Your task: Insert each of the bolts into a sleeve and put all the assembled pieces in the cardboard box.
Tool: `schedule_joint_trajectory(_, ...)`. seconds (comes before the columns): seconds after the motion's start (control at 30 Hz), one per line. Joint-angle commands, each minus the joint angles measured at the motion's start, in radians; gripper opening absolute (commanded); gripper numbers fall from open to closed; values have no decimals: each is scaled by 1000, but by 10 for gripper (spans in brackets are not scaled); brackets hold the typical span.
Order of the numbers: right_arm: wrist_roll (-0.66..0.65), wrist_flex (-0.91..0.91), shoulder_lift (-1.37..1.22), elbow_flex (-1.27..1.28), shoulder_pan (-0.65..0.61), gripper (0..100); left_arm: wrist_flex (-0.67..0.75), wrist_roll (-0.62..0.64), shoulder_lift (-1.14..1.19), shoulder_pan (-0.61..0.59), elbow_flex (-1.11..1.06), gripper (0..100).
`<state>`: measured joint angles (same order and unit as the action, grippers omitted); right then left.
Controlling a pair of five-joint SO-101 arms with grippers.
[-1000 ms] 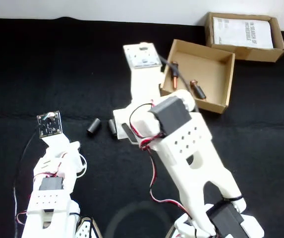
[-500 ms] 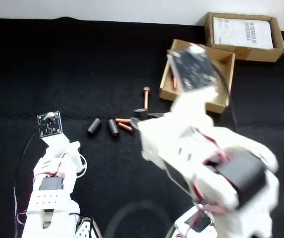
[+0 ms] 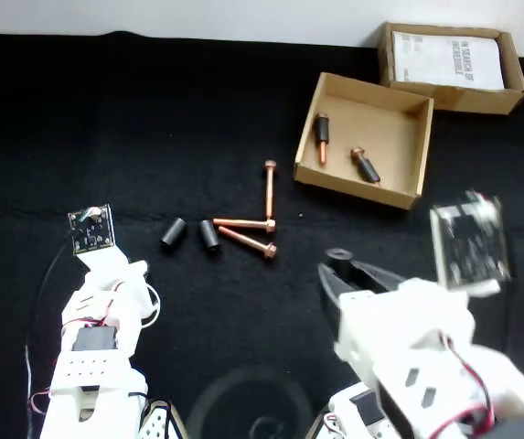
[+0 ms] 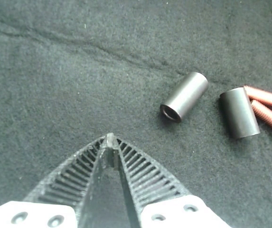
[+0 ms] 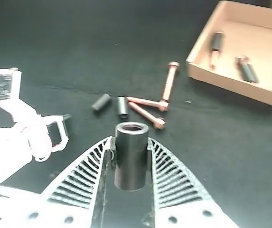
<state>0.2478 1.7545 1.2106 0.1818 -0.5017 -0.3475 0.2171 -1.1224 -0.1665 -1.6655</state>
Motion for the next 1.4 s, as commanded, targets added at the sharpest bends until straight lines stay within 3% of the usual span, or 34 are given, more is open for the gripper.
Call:
schedule_joint_trajectory(0.0, -120, 4, 133, 102, 136, 7, 6, -3, -10, -8, 18, 14)
schedule_joint_trajectory(0.23, -272, -288, 364, 433, 587, 7, -310, 3, -5, 41, 173, 14)
schedule_joint_trajectory(0.37, -302, -524, 509, 650, 766, 7, -420, 3, -2, 38, 291, 15)
schedule_joint_trajectory(0.7, -302, -888, 622, 998, 1010, 7, -709, 0, 1, 51, 659, 16)
schedule_joint_trajectory(0.93, -308, -1188, 622, 1191, 1159, 7, -956, -2, 1, 222, 805, 17)
schedule_joint_trajectory(1.17, -423, -1471, 622, 1374, 1307, 7, -1082, -2, 8, 377, 908, 17)
schedule_joint_trajectory(1.37, -503, -1693, 622, 1506, 1442, 7, -1217, -2, 255, 404, 1049, 17)
